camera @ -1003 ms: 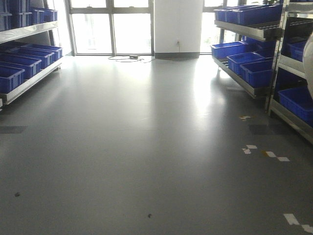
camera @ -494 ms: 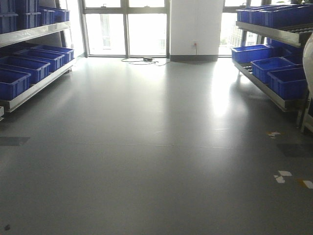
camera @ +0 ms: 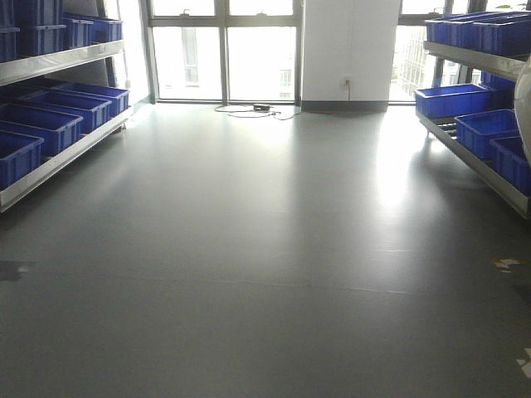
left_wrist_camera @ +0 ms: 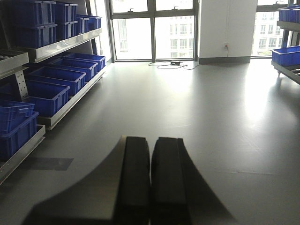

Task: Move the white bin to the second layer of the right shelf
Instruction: 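Turn the base toward the roller shelf holding blue bins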

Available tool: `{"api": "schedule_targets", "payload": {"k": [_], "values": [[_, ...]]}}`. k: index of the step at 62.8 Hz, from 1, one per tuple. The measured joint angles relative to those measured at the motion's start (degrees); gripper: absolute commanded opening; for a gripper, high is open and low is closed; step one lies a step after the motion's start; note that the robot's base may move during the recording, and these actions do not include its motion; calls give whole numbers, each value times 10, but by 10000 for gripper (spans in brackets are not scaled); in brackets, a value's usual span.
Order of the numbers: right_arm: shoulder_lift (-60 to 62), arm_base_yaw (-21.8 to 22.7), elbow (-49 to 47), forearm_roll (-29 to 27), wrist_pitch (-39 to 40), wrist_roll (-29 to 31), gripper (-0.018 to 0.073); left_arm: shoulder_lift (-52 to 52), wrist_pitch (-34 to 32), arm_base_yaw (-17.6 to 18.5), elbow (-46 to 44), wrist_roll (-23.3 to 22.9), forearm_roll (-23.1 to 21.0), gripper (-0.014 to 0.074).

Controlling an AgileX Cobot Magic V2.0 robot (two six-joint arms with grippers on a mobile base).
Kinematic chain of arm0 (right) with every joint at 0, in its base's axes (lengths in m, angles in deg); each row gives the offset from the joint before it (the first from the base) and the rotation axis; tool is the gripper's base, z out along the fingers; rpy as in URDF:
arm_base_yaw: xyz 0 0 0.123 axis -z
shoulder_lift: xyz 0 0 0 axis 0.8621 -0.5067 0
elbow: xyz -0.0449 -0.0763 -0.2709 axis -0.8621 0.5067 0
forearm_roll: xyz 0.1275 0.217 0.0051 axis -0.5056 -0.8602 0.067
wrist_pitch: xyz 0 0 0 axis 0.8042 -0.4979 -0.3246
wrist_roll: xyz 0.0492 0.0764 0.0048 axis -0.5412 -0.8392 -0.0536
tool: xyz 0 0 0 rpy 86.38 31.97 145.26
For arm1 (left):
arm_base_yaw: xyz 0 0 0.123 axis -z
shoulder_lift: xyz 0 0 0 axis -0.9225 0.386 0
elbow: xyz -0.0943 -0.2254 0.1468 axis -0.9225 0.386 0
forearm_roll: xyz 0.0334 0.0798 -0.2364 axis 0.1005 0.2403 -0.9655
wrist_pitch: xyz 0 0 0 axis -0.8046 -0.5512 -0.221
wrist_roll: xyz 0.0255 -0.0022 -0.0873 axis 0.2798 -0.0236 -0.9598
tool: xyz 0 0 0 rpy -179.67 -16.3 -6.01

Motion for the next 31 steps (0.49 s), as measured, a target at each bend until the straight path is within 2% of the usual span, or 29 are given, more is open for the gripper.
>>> {"api": "schedule_targets", "payload": {"k": [31], "values": [[0, 0, 0, 0, 0, 0, 55, 0, 0, 0, 0, 0, 0, 85]]}}
